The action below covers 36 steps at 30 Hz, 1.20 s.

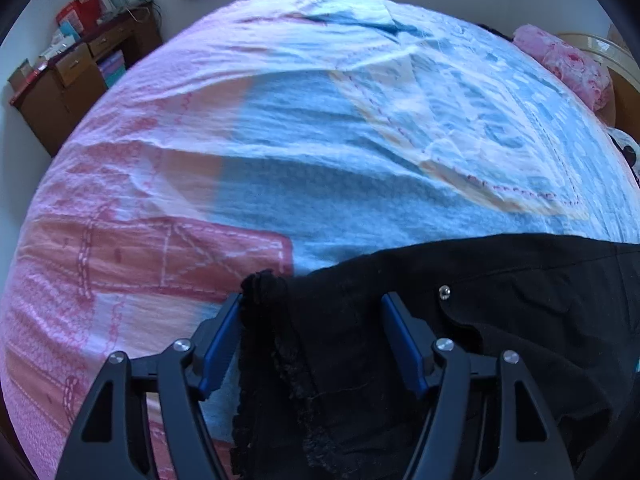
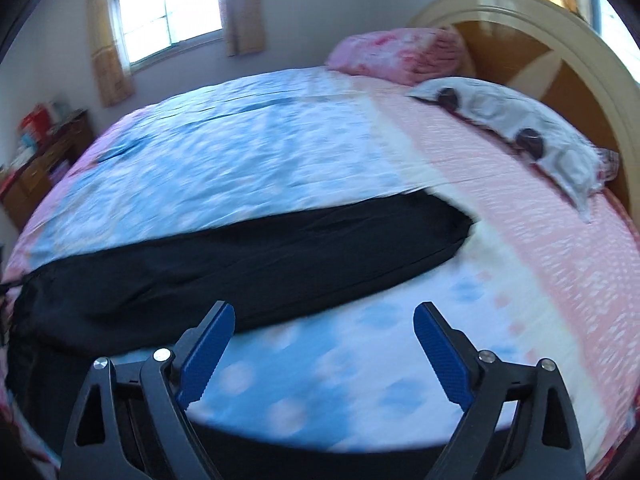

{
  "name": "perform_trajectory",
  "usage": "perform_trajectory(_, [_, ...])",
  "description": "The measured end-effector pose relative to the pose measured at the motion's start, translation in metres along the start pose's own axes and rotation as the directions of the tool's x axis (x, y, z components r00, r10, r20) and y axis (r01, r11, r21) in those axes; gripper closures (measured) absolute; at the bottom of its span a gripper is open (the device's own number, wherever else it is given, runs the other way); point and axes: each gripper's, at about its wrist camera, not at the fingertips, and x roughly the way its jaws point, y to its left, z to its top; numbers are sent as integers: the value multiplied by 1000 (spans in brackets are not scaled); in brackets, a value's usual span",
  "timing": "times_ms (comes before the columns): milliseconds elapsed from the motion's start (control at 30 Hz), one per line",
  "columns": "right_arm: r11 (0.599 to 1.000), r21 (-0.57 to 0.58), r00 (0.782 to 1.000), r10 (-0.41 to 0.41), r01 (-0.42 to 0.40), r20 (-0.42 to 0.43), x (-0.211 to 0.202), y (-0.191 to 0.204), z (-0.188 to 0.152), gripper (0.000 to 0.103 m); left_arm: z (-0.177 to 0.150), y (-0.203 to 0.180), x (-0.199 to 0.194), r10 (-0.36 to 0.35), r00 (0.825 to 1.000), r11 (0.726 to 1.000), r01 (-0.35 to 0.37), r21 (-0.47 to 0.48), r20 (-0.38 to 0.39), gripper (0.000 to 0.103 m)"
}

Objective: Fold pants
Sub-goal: 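Grasp the trouser waistband with the left gripper while the right gripper grasps the other waistband corner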

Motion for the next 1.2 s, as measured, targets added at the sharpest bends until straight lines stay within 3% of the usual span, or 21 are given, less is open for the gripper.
perform_trajectory(133, [994, 107, 998, -16, 22, -56, 39, -55, 38, 28, 5, 4, 2, -25, 999, 1000, 24, -6, -48, 32])
perform_trajectory(333, [986, 156, 989, -45, 67, -138, 106, -100, 90, 33, 9, 2, 6, -21, 998, 1000, 21, -13, -66, 30])
perform_trajectory(500, [987, 161, 980, 12, 20, -196, 157, -110, 117, 33, 11, -4, 8, -8, 999, 999, 10, 31, -48, 30])
perform_trajectory(633, [989, 147, 960, 59, -19, -275, 197, -107, 123, 33, 9, -6, 7, -6, 1000, 998, 7, 56, -18, 31])
perform_trajectory(667, [991, 129, 954, 63, -26, -295, 204, -103, 123, 35, 9, -7, 7, -6, 1000, 998, 7, 70, -9, 35])
perform_trajectory(733, [995, 92, 935, 62, -32, -350, 221, -96, 120, 53, 9, -10, 6, -16, 1000, 996, 15, 87, 6, 44])
perform_trajectory(767, [997, 69, 936, 38, -15, -350, 224, -93, 118, 58, 9, -14, 5, -23, 1000, 994, 22, 107, 15, 55])
perform_trajectory(833, [999, 42, 939, 45, -32, -342, 224, -89, 119, 73, 11, -23, 3, -60, 998, 989, 57, 134, 13, 79])
perform_trajectory(867, [996, 61, 938, 78, -61, -339, 221, -89, 120, 90, 11, -25, 2, -70, 998, 989, 68, 134, 9, 86])
perform_trajectory(900, [995, 68, 938, 90, -71, -335, 217, -87, 121, 94, 12, -28, 1, -56, 998, 989, 54, 140, 9, 87])
perform_trajectory(967, [999, 11, 953, 53, -52, -297, 198, -79, 121, 94, 12, -29, -4, -51, 999, 987, 48, 155, 16, 88])
perform_trajectory(1067, [997, -10, 970, 68, -72, -234, 160, -74, 121, 95, 9, -19, -27, -90, 993, 990, 82, 111, 70, 88])
perform_trajectory(1200, [994, -17, 988, 108, -111, -114, 84, -86, 115, 95, 1, -8, -72, -155, 973, 986, 140, 95, 173, 88])
